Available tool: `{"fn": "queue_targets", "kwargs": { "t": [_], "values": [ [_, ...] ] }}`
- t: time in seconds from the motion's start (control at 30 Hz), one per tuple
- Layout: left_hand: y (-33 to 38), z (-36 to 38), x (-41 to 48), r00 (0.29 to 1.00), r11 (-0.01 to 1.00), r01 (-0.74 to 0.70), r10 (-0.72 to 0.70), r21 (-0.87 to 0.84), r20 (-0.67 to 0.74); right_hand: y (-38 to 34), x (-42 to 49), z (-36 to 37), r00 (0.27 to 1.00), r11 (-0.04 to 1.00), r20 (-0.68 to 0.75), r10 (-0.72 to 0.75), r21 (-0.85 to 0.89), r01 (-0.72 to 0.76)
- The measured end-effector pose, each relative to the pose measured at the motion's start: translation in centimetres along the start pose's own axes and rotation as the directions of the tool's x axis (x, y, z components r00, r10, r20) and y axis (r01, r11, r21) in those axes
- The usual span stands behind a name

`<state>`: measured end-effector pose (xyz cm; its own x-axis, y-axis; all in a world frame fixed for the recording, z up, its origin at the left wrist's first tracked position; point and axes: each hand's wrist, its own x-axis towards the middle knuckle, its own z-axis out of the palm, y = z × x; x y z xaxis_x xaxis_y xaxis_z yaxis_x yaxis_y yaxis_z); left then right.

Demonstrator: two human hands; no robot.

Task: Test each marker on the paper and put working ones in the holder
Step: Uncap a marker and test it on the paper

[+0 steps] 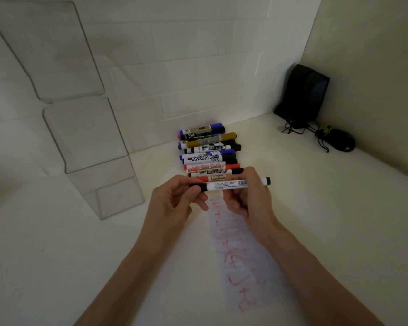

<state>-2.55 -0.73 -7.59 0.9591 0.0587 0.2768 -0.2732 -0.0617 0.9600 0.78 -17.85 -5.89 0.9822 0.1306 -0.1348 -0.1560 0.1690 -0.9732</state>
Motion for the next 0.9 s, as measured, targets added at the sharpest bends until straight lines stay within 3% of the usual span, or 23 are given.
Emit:
{"fn": "queue_targets", "kwargs": {
  "t": [0.17,0.3,0.37,0.47,0.6,0.73,0.8,0.9],
  "values": [
    [-0.4,-0.2,0.0,1.000,0.999,-0.018,0.018,0.040,0.005,0.0,-0.8,0.3,0.999,0.998,-0.002,-0.033,-0.058,0.033],
    [0.4,-0.4,0.2,0.994,1.000,-0.028,0.028,0.003,0.109,-1.2,-0.7,-1.0,0.999,0.997,0.019,-0.026,-0.075,0.027],
    [1.6,0.2,1.0,0.991,0.980,0.101,-0.084,-0.172,0.101,-1.4,-0.5,-1.1,0.999,0.999,0.044,0.012,-0.042,-0.011],
    [3.0,1.5,2.1,0.929,0.782,0.369,-0.308,-0.503,0.203,-1.1,-0.6,-0.6,0.990,0.986,0.140,0.005,-0.166,0.018],
    [2.5,1.7,3.6,0.912,0.741,0.410,-0.345,-0.532,0.222,-1.9,-0.1,-2.2,0.962,0.958,0.256,-0.091,-0.242,0.155],
    [1.7,1.2,4.6,0.924,0.771,0.376,-0.354,-0.514,0.146,-1.7,0.3,-2.7,0.938,0.915,0.342,-0.053,-0.360,0.183],
    [1.6,1.3,4.4,0.920,0.779,0.389,-0.356,-0.491,0.164,-1.0,0.3,-1.9,0.910,0.834,0.391,-0.139,-0.449,0.321],
    [1.8,1.3,4.1,0.910,0.795,0.414,-0.372,-0.442,0.184,-0.2,0.3,-1.1,0.857,0.787,0.453,-0.247,-0.423,0.450]
  ]
}}
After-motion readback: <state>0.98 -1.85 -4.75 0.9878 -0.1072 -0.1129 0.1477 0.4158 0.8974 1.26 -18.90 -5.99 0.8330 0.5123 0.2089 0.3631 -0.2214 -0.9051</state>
